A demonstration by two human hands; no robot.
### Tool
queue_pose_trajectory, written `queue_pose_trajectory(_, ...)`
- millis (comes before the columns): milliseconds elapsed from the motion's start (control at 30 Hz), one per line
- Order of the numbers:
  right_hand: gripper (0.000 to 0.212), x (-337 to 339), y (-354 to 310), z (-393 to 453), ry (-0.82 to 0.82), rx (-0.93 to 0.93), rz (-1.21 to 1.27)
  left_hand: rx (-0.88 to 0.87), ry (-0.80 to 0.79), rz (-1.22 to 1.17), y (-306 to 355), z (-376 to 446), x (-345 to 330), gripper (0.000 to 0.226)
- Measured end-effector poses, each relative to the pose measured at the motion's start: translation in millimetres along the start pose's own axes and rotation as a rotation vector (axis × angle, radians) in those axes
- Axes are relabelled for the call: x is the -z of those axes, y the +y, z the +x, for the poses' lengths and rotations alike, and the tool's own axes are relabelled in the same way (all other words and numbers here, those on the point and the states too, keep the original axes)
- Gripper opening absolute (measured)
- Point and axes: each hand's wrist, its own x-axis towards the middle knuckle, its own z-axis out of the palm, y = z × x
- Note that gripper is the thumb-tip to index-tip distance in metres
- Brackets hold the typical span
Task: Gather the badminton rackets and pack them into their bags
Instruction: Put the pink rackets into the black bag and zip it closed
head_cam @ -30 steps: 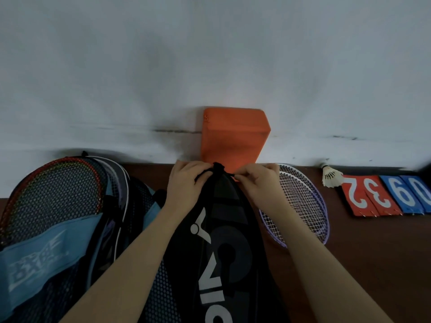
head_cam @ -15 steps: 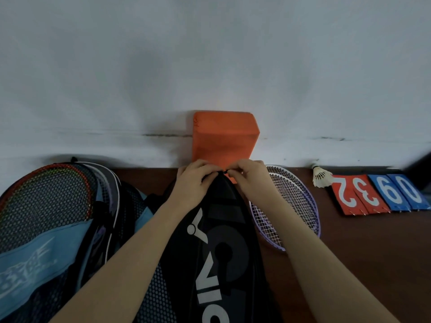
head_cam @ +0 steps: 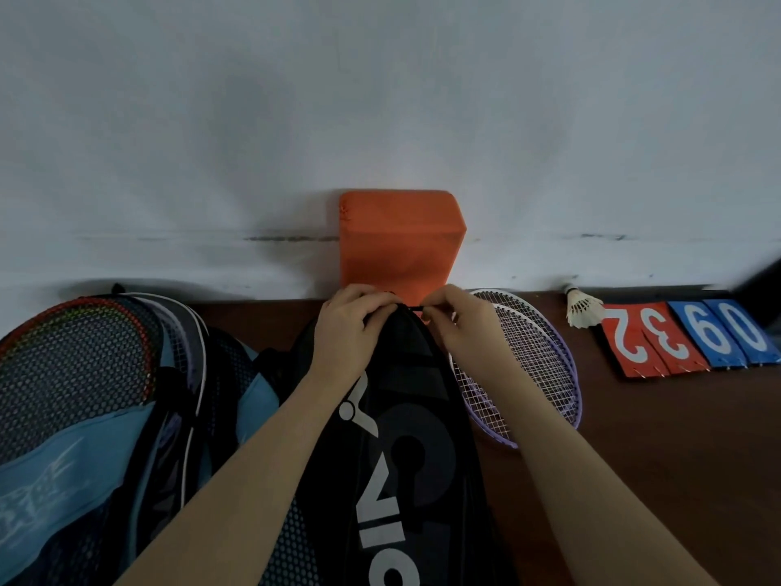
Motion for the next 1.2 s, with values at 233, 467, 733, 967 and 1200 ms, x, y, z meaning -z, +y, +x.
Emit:
queue_pose_trajectory(233,0.013,-1,-12,19,-0.061,0.048,0.044,0.025,0.013,-0.090,5,1,11,0.015)
queue_pose_trajectory(467,0.006,-5,-16,33,-0.054,0.021,0.051,0.076,0.036,-0.100,7,-1,20,0.013)
queue_pose_trajectory(733,0.007,9,-6,8,-0.011,0.172,-0.086,-0.063,0.020,0.078,1,5,8,0.015)
queue_pose_trajectory(967,0.005,13,6,3,-0.036,0.074,-0.019,-0.030,0.047,0.082,3,2,-6,0.020)
queue_pose_trajectory(1200,0.008,10,-3,22,-0.054,0.047,0.069,0.084,-0.150,-0.012,-5,7,11,0.020)
